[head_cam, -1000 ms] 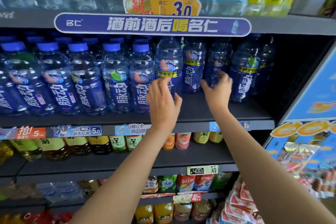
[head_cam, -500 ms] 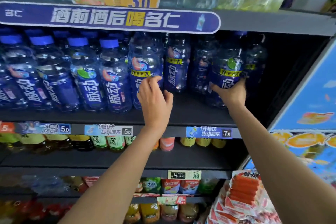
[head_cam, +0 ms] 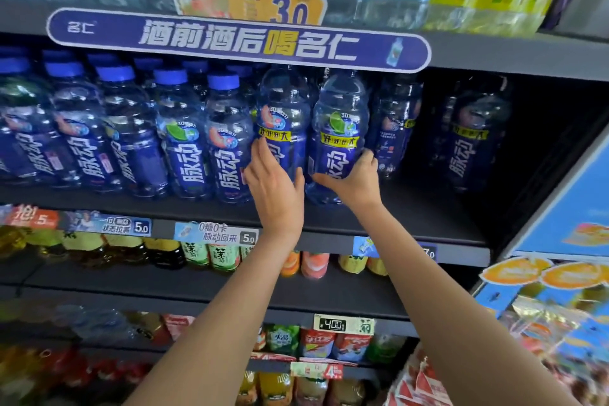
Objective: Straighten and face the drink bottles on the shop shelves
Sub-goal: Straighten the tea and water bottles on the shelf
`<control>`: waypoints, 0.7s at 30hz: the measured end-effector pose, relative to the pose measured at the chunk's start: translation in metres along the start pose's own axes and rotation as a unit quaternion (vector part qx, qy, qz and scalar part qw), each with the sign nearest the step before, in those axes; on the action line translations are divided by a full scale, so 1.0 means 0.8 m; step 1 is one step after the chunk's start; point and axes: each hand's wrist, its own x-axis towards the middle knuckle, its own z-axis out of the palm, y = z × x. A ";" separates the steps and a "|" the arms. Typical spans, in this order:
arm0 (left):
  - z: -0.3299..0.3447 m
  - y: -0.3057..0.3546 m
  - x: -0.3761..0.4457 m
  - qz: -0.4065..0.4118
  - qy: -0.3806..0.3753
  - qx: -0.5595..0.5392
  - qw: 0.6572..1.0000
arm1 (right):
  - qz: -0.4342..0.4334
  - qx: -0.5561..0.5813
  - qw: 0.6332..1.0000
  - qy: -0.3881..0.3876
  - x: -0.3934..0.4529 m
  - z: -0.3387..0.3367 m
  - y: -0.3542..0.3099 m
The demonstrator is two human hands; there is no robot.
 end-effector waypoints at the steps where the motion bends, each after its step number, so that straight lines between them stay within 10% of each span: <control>1: 0.001 0.002 0.000 -0.007 0.002 -0.003 1.000 | 0.001 0.001 1.000 -0.003 0.000 -0.002 0.002; 17: 0.009 -0.008 0.003 0.028 0.023 -0.040 0.999 | -0.010 0.007 0.999 -0.035 0.018 -0.020 0.009; 21: 0.016 -0.006 0.004 0.011 0.041 -0.029 0.999 | 0.015 0.164 0.983 -0.085 0.024 -0.048 0.035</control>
